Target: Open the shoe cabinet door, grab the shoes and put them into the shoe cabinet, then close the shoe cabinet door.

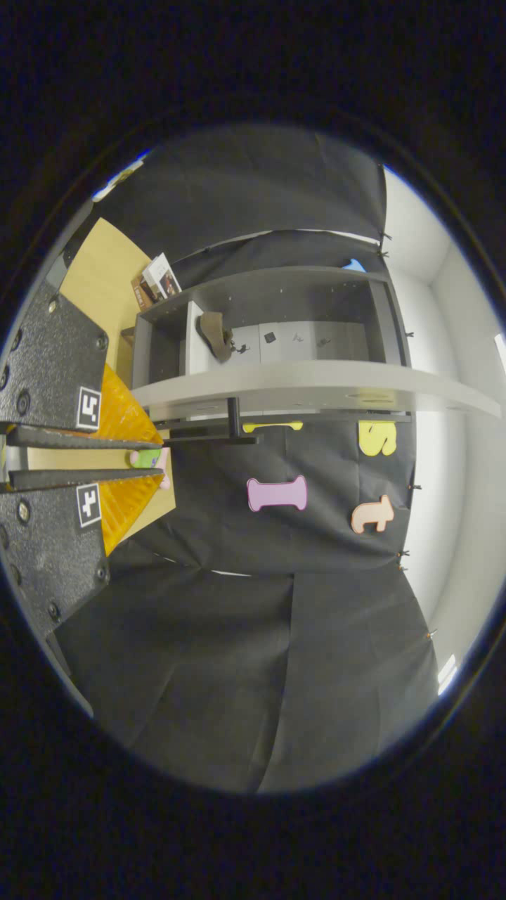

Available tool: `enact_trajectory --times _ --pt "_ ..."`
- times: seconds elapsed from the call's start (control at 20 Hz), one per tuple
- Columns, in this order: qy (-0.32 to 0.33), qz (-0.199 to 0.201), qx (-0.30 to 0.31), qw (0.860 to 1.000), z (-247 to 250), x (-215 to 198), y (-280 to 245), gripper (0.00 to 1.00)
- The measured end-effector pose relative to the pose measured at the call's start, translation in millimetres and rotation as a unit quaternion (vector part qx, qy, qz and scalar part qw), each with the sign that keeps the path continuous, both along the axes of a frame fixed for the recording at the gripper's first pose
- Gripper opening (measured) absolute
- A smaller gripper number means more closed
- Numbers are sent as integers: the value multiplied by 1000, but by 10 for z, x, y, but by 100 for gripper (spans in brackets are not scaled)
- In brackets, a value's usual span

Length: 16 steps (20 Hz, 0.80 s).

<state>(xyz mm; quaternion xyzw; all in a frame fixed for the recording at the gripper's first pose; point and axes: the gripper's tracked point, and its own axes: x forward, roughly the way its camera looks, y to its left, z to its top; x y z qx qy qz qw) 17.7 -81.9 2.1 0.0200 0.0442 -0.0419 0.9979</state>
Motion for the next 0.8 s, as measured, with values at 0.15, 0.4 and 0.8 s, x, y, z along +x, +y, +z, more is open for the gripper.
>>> enact_trajectory --times 0.15,0.4,0.8 --pt "2 12 -6 1000 -132 -208 205 48" --pt "45 47 -3 998 -717 -191 809 91" --pt "125 98 0 987 -2016 414 1825 93"
